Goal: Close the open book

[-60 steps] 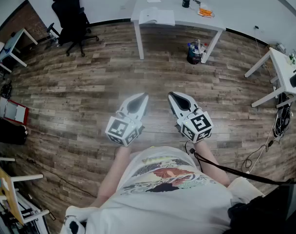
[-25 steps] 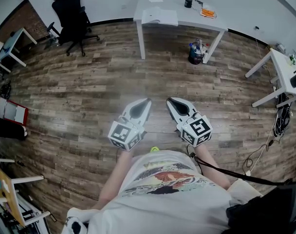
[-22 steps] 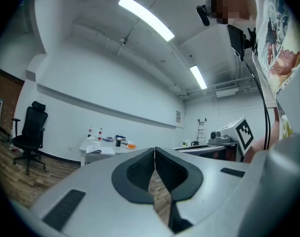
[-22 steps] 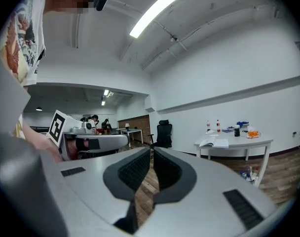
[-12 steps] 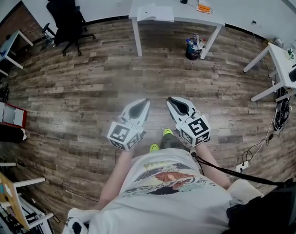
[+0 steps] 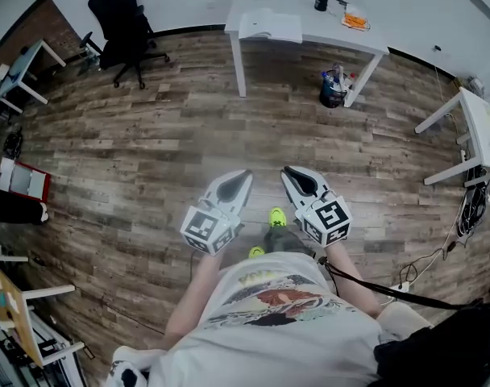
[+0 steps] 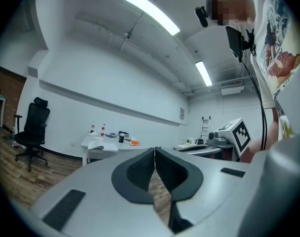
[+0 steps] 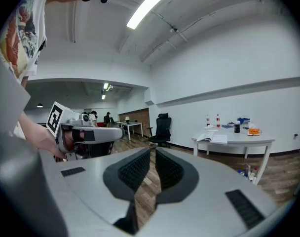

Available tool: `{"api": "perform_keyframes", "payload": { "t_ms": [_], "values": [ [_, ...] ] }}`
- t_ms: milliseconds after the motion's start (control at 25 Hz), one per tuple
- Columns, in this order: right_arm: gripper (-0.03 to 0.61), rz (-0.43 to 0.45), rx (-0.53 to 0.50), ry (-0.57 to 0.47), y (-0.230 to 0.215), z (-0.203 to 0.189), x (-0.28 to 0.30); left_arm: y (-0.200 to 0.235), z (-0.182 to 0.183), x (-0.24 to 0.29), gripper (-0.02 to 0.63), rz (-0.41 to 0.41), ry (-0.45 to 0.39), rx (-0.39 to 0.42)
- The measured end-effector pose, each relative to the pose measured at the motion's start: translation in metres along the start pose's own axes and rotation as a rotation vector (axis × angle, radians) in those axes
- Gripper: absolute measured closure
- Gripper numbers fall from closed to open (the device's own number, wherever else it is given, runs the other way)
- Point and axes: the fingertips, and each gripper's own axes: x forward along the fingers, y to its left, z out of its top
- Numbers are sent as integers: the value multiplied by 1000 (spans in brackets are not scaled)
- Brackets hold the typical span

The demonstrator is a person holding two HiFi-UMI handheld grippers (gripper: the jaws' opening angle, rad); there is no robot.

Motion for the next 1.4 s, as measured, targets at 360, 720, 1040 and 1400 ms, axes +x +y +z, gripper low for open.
{"api": "perform_keyframes", "payload": {
  "t_ms": [360, 720, 1040, 1400],
  "values": [
    [549, 55, -25, 21, -79, 21, 67, 63, 13, 72, 601, 58, 34, 26],
    [548, 98, -44, 27, -152, 46, 126, 112, 26, 145, 601, 91, 40, 18],
    [548, 141, -66, 41, -197, 49, 157, 141, 25, 200, 601, 112, 33, 3],
    [548, 150, -60, 50, -234, 52, 179, 161, 25, 241, 600, 105, 39, -6]
  ]
}}
